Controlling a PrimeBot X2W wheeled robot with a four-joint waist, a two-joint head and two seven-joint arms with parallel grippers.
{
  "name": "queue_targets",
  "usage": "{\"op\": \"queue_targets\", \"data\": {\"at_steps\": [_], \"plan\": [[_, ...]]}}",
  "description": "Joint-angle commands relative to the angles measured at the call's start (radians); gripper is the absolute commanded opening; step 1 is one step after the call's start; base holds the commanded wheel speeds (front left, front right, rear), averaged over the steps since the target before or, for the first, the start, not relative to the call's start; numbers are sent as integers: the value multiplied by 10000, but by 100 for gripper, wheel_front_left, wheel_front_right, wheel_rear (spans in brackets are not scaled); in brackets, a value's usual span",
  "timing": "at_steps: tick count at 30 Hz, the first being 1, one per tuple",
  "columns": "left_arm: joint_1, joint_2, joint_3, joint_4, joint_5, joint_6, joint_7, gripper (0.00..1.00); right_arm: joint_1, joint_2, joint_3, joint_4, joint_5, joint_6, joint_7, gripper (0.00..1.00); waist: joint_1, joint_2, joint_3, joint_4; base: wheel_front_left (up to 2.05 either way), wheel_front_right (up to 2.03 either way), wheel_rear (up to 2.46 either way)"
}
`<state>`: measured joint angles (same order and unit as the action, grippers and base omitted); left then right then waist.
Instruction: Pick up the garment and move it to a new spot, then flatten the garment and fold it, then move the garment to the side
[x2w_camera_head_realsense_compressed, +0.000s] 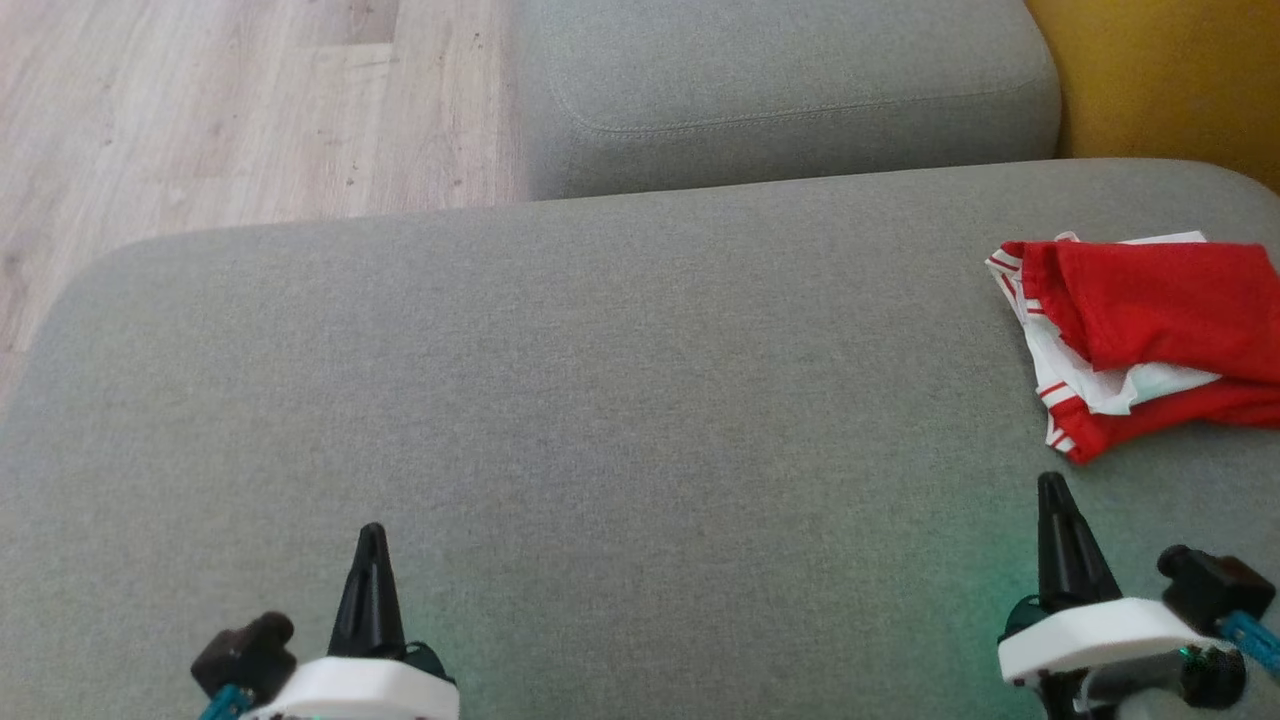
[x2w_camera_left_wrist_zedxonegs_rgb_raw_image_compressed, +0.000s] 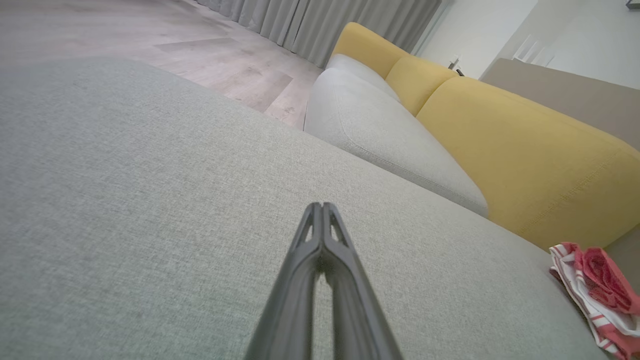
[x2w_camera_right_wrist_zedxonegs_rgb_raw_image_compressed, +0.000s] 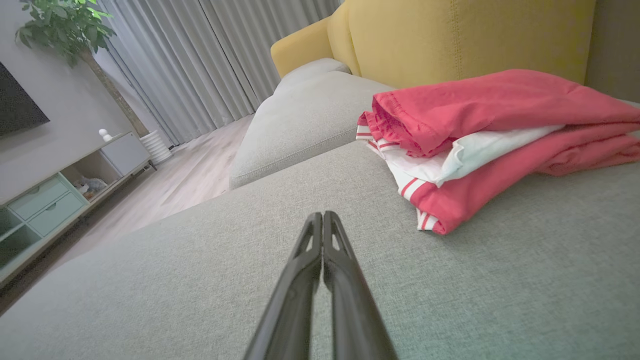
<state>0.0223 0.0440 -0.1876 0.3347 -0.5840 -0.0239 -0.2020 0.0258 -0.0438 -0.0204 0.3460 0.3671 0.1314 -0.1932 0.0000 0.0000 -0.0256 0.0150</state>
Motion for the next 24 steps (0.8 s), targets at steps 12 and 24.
{"op": "queue_targets", "data": {"at_steps": [12, 24], "plan": [[-631, 31, 533, -434, -1361, -169, 407, 0, -621, -19, -149, -469, 1660, -2, 402, 0, 0, 0, 36, -18, 0, 0, 0], [-718, 40, 849, -494, -2515, -286, 759, 0, -714, -25, -250, -539, 3053, -3, 746, 0, 0, 0, 68, -35, 0, 0, 0]]}}
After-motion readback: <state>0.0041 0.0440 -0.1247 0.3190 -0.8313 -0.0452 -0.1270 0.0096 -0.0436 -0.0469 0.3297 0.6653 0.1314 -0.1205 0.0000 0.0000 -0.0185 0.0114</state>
